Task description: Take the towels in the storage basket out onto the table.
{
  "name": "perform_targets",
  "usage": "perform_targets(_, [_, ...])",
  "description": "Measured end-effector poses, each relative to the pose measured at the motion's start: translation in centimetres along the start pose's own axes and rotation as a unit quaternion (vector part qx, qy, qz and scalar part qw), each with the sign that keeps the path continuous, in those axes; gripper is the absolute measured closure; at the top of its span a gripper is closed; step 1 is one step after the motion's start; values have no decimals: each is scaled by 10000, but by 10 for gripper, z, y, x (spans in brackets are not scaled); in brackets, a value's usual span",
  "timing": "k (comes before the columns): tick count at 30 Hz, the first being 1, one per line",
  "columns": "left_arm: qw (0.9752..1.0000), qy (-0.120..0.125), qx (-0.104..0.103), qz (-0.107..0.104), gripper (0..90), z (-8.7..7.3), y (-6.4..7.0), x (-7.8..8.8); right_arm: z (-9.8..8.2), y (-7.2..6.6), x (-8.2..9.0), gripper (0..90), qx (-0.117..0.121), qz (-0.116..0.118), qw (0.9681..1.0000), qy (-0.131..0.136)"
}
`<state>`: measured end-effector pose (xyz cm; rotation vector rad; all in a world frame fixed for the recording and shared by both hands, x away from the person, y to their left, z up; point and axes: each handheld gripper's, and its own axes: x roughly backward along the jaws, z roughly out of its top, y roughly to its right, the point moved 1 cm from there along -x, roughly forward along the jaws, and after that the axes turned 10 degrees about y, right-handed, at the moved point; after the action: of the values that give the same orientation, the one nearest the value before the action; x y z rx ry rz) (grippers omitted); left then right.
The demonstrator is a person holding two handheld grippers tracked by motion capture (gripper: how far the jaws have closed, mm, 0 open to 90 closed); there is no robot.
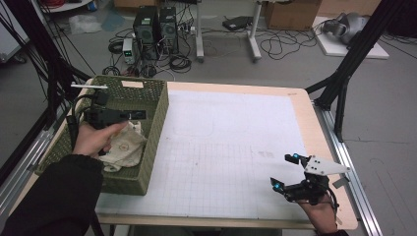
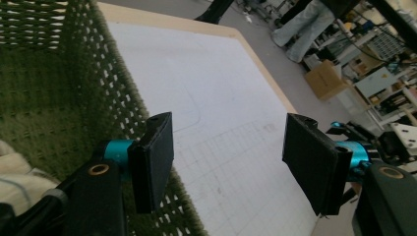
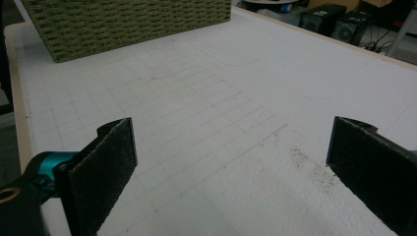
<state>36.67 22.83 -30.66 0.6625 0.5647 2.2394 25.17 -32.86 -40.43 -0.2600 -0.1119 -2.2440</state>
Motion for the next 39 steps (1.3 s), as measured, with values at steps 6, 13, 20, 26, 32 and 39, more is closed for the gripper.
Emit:
perform_targets(6, [9982, -121, -265, 529, 379, 0, -10, 4, -1, 0, 0, 39, 40, 15, 10000, -29])
perform_targets(13, [9878, -287, -800, 1302, 391, -3, -22, 8, -1, 1, -1, 39, 64, 16, 10000, -38])
perform_targets(20, [9703, -490, -1431, 1889, 478, -6, -29, 7, -2, -1, -3, 39, 34, 39, 9999, -97])
perform_targets(26, [9592, -869, -1601, 2161, 526, -9, -37, 0, -2, 0, -4, 39, 53, 64, 9999, -119])
perform_targets(32, [9390, -1374, -1868, 2539, 582, -16, -47, -12, -3, -1, -6, 39, 43, 103, 9998, -159])
perform_targets(39, [9243, -1945, -2014, 2594, 811, -26, -53, -22, -3, -1, -7, 39, 73, 120, 9998, -167])
